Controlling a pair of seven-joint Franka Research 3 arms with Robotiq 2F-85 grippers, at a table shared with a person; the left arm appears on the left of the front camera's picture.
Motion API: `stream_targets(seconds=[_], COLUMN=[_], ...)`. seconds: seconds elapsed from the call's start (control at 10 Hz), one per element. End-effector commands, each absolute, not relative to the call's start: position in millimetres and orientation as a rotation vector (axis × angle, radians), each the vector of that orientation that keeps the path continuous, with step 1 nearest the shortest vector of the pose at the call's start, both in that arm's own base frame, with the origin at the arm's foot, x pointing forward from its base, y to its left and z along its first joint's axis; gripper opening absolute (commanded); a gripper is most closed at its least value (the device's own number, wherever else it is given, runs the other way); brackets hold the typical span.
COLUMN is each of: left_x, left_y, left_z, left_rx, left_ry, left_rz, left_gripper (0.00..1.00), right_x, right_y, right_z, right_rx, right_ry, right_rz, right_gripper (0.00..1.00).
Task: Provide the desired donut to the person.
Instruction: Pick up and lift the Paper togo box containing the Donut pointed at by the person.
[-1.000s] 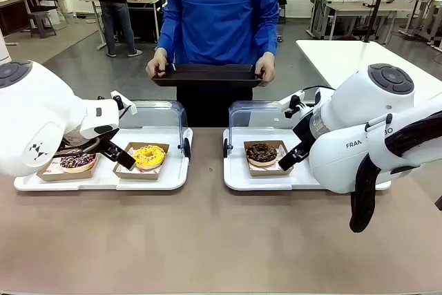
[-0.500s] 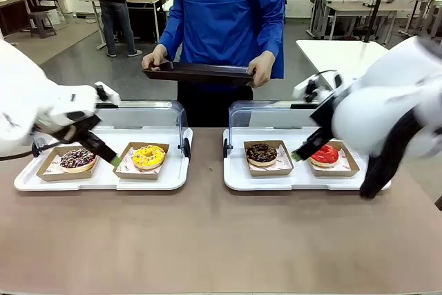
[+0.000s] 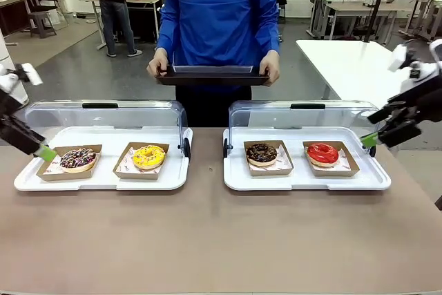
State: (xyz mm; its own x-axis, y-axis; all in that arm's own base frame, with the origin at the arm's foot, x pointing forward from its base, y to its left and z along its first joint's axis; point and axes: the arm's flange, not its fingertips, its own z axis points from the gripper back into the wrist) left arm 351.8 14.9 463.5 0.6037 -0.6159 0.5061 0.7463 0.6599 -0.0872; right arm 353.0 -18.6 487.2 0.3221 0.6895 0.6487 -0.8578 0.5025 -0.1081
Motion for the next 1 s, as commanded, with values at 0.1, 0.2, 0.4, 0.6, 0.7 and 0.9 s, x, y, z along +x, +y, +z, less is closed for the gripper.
stream_targets(seconds=[0.1,0.2,0.4,0.6,0.7,0.9], left_x=[311,306,306,303,307,309], left_y=[39,43,51,54,54,55], left_z=[462,469,493,512,518,522], left_rx=[-0.370,-0.381,-0.370,-0.394,-0.429,-0.428], left_ry=[-0.583,-0.595,-0.643,-0.742,-0.782,-0.799], left_rz=[-0.806,-0.806,-0.798,-0.782,-0.779,-0.770], left_gripper=[1.00,1.00,1.00,1.00,1.00,1.00], right_x=[327,327,332,328,326,319], right_y=[-20,-21,-25,-27,-27,-27], right_z=[478,485,505,523,525,526], right_rx=[0.360,0.360,0.362,0.367,0.370,0.362], right_ry=[-0.824,-0.838,-0.851,-0.908,-0.930,-0.966], right_rz=[1.048,1.053,1.041,1.030,1.023,1.013], right_gripper=[1.00,1.00,1.00,1.00,1.00,1.00])
